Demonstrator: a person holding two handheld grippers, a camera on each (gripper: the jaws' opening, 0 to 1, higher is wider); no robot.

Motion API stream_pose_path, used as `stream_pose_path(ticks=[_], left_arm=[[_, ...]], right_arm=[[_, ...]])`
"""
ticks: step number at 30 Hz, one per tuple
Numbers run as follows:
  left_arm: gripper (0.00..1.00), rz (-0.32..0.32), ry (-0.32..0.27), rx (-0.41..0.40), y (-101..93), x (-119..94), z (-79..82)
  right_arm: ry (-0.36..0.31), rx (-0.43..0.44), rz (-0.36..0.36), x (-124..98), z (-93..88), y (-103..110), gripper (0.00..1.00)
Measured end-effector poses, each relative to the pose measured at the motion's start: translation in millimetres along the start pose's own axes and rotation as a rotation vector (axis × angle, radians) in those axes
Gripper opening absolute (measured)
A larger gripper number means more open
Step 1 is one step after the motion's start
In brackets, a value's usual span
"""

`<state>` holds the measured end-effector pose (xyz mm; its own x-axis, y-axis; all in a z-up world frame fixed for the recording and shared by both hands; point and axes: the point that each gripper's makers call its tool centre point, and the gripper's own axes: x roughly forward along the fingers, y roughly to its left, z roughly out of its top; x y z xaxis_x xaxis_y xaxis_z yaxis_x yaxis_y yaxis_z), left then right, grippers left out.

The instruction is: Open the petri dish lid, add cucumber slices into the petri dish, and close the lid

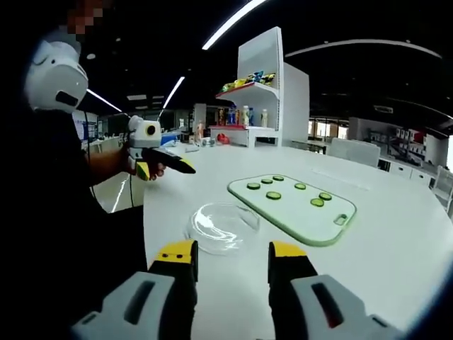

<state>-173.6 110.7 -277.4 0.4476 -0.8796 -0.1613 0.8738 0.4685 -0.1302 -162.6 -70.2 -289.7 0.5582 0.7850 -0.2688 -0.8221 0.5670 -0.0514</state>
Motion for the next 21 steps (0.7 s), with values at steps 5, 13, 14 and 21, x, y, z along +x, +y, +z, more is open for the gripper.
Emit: stream_pose_path(ticks=[5,13,14,21], left_arm=[[0.67,-0.025,0.012,0.011,-1.3,12.2,-2.9],[0.67,-0.055,0.023,0.025,0.1,28.9,-4.4],[0.67,-0.059,0.025,0.027,0.0,31.1,-4.6],[0.67,-0.081,0.041,0.045,0.1,44.0,-9.3]], right_arm=[[-0.007,-0.002,0.013,5.6,-1.4,-1.4,0.40],[-0.034,0.002,0.041,15.9,-0.8,-4.0,0.41],[-0.033,0.004,0.043,17.6,-1.7,-4.6,0.41],[-0.021,0.005,0.093,28.8,-6.7,-0.3,0.45]])
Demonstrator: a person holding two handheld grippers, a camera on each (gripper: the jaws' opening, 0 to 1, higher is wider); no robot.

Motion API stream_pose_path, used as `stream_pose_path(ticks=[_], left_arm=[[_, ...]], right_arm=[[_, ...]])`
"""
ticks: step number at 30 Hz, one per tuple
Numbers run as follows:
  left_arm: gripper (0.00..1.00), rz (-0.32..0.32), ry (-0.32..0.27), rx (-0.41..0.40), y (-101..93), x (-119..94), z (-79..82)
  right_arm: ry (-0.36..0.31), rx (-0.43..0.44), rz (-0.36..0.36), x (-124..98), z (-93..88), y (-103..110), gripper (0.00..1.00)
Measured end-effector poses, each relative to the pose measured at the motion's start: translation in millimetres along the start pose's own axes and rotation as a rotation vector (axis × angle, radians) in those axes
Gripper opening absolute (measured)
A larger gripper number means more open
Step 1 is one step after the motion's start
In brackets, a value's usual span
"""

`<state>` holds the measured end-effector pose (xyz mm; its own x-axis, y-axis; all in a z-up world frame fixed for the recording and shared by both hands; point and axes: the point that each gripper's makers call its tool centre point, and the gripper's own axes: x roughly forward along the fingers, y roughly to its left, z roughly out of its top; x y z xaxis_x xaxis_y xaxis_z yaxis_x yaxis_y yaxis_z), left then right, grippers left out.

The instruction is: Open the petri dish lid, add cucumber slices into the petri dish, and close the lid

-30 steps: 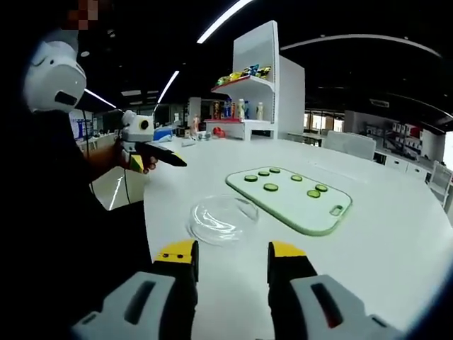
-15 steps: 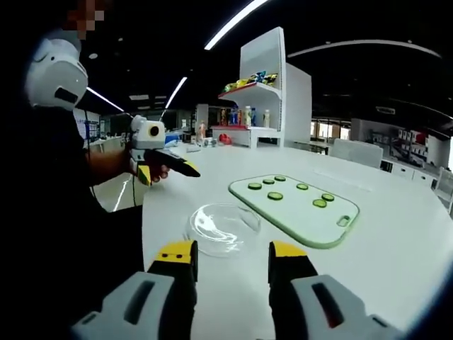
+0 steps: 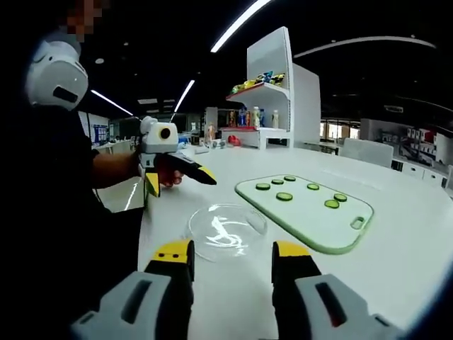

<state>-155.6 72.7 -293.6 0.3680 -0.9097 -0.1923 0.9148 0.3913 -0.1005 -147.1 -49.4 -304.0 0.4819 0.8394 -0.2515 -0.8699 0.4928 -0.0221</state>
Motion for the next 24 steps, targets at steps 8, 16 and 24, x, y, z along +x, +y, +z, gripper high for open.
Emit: stream_pose_path(ticks=[8,16,24], left_arm=[[0.67,-0.014,0.021,0.014,1.6,8.8,-4.5],[0.69,-0.035,0.060,0.039,1.4,16.9,-9.7],[0.70,-0.067,0.085,0.092,2.4,26.0,-11.5]], right_arm=[[0.022,-0.010,0.024,8.5,-4.8,0.5,0.49],[0.050,-0.044,0.057,19.6,-8.4,3.6,0.53],[0.075,-0.087,0.089,29.7,-9.7,6.9,0.56]])
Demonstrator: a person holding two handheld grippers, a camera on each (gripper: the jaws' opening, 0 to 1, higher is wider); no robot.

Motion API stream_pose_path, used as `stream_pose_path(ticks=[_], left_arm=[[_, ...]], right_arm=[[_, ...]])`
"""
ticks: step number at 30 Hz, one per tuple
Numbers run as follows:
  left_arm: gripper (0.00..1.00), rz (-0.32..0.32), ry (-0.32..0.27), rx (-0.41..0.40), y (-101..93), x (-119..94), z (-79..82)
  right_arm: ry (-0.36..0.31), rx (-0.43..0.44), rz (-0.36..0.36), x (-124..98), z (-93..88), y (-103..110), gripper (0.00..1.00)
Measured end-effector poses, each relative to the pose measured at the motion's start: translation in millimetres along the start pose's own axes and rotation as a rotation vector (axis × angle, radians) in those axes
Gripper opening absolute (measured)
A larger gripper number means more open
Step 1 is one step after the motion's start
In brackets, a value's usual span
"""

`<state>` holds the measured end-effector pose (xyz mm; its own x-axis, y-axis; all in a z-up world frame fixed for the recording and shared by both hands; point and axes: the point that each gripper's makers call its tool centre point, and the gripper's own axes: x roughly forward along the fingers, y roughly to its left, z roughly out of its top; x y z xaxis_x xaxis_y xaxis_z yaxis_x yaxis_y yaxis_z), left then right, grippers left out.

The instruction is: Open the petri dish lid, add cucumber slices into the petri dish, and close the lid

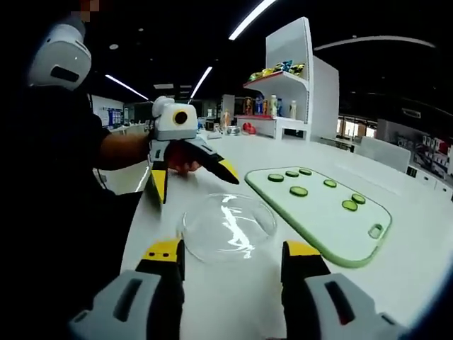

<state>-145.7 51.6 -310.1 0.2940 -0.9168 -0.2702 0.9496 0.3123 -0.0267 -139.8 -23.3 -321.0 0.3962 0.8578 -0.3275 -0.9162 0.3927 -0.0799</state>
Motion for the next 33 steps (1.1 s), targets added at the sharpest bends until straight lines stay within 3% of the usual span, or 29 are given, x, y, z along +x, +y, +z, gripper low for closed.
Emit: stream_pose_path(ticks=[10,33], left_arm=[[0.70,-0.072,0.030,0.051,-1.0,13.3,-4.2],[0.64,-0.118,0.068,0.083,-0.3,38.9,-6.2]], right_arm=[[-0.003,-0.053,0.075,8.2,4.3,4.4,0.58],[0.005,-0.073,0.134,18.2,3.3,6.8,0.58]])
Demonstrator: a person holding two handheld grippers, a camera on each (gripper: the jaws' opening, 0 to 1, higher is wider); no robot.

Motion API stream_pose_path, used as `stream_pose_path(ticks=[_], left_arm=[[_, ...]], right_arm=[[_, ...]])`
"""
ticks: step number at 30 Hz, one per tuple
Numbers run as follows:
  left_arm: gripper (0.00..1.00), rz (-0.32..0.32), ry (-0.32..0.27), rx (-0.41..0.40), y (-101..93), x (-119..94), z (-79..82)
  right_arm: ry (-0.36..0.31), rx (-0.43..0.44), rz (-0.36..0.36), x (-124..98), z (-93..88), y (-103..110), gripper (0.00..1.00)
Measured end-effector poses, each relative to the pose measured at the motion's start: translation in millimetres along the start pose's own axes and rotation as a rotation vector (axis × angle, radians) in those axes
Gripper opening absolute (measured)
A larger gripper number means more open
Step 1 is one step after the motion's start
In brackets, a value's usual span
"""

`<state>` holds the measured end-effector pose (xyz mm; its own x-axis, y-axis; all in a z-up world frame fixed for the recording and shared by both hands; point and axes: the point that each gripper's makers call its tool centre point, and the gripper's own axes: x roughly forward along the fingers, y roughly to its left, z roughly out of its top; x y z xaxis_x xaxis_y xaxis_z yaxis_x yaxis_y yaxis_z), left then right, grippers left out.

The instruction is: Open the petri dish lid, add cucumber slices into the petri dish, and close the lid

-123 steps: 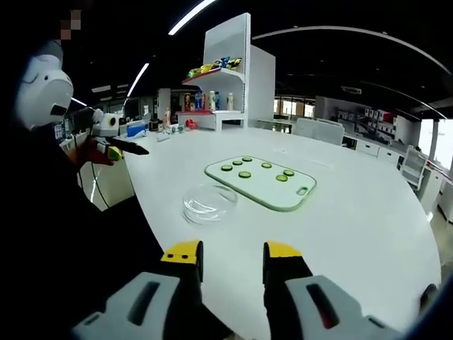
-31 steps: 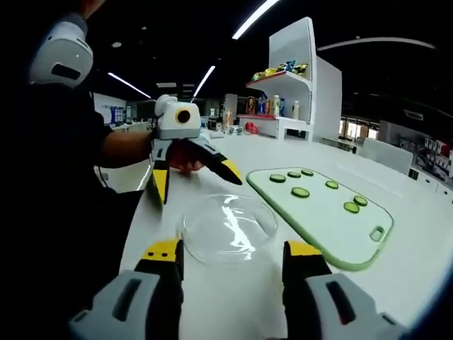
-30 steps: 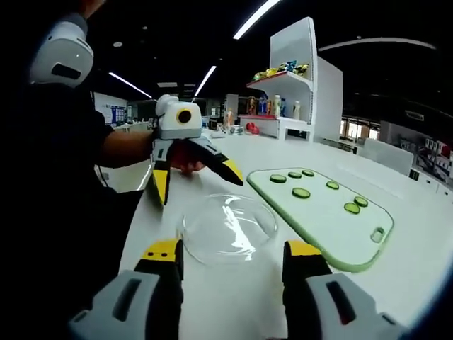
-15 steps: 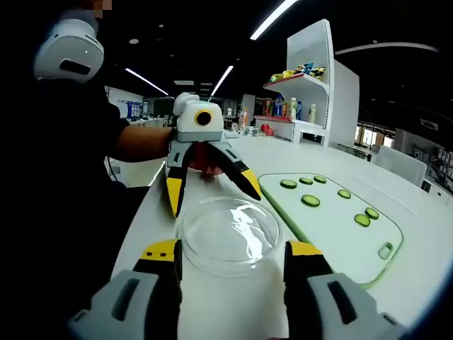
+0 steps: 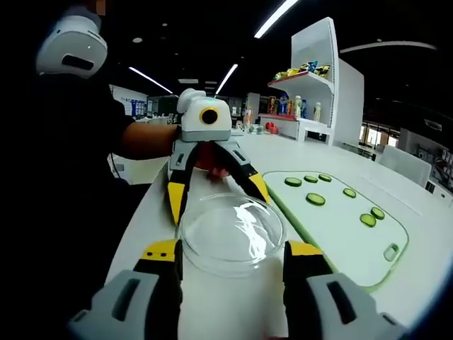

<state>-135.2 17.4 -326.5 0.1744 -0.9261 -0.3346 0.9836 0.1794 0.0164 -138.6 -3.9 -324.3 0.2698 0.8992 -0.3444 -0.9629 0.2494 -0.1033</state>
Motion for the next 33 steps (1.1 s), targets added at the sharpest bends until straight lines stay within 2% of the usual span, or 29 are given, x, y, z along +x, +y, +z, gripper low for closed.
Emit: stream_pose_path(ticks=[7,15,18,26,33], left_arm=[[0.63,0.002,0.008,0.007,-0.8,2.7,-1.0],[0.62,0.006,0.008,0.003,-4.5,3.7,0.1],[0.62,0.001,-0.015,-0.008,-4.6,1.8,5.5],[0.62,0.005,-0.027,-0.003,-4.2,1.2,9.5],[0.62,0.021,-0.043,0.014,0.2,-10.9,18.6]], right_arm=[[0.014,0.007,0.006,3.2,-7.2,-0.9,0.58],[0.005,0.008,0.014,0.7,-7.0,-0.8,0.57],[-0.008,0.020,0.014,-3.0,-1.4,-0.4,0.56],[0.008,-0.003,0.009,-4.3,4.3,0.0,0.57],[0.006,-0.021,0.010,0.2,17.2,-4.7,0.57]])
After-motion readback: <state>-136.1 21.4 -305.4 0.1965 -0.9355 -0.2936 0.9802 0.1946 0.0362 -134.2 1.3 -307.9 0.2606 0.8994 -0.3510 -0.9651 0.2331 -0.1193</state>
